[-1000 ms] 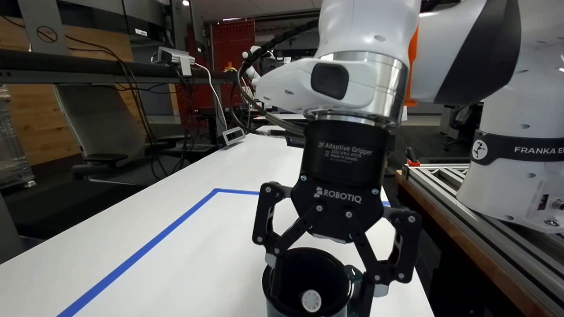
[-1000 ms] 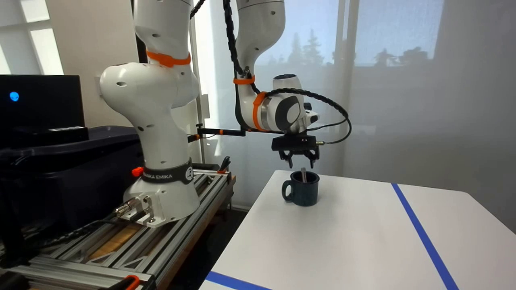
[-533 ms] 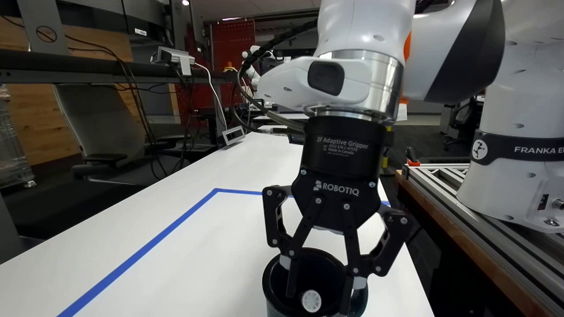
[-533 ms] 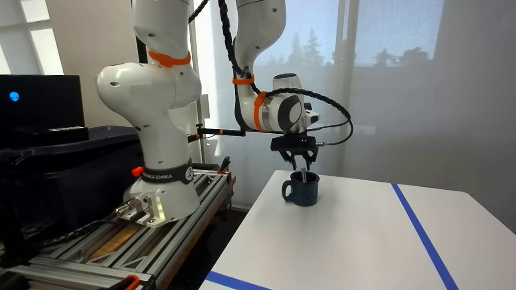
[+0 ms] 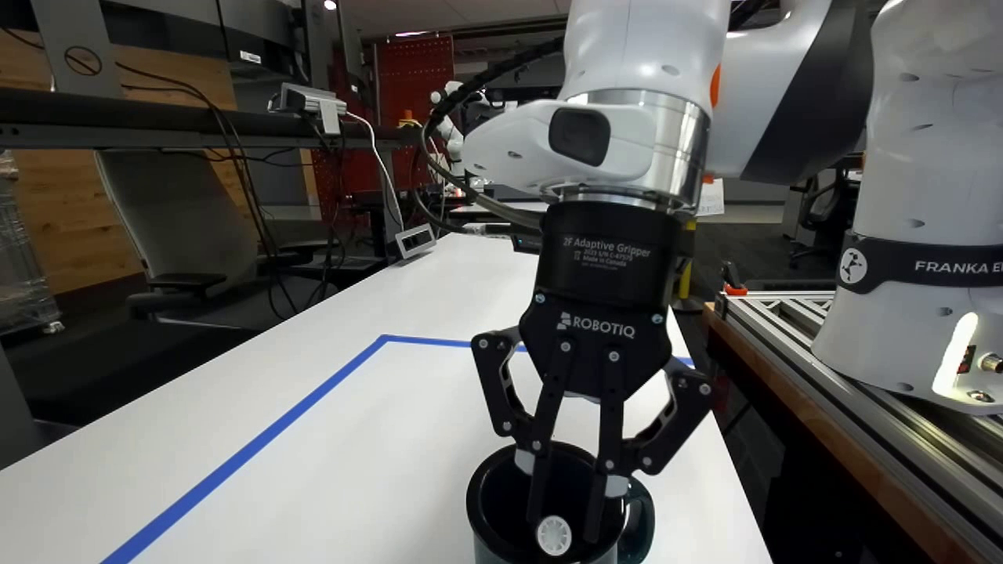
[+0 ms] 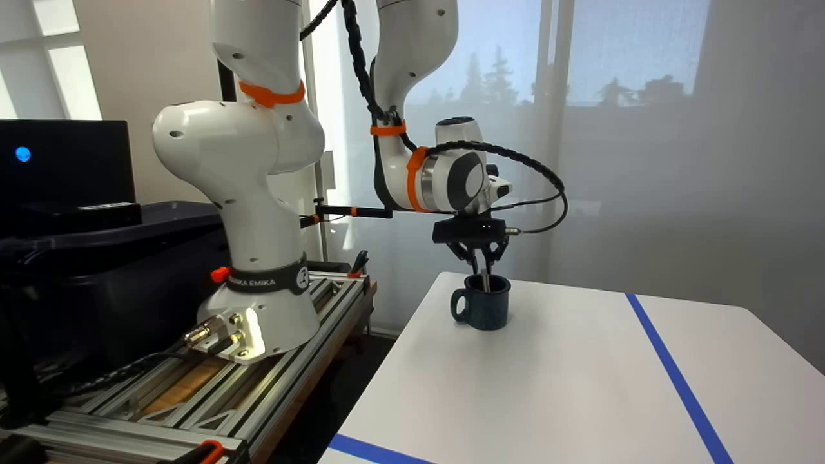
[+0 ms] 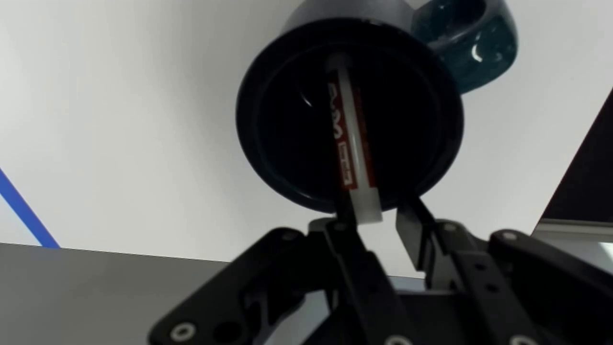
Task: Remove the red marker from the mug.
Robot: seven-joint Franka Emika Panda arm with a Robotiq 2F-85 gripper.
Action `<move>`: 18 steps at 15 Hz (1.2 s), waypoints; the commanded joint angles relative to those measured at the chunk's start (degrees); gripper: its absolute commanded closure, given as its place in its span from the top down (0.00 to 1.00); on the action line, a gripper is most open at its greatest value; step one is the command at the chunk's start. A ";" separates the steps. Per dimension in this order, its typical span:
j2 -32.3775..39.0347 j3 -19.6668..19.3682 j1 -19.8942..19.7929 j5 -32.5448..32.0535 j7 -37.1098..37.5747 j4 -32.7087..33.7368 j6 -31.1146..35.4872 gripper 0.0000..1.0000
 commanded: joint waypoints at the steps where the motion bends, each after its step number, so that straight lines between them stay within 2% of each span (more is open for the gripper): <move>1: -0.31 1.97 -2.03 -2.47 1.60 0.00 -0.58 0.34; 4: -0.38 2.83 -2.75 -2.45 1.41 0.00 -0.49 0.39; 11: -0.20 3.70 -3.69 -2.31 0.51 0.00 -0.34 0.31; 13: -0.29 3.73 -3.78 -2.23 0.05 0.00 -0.52 0.31; 16: -0.05 3.66 -3.76 -2.04 -0.72 0.00 -0.15 0.41; 17: 0.06 3.74 -3.71 -1.88 -0.99 0.00 -0.11 0.40; 18: 0.05 3.79 -3.69 -1.79 -1.24 0.00 -0.24 0.43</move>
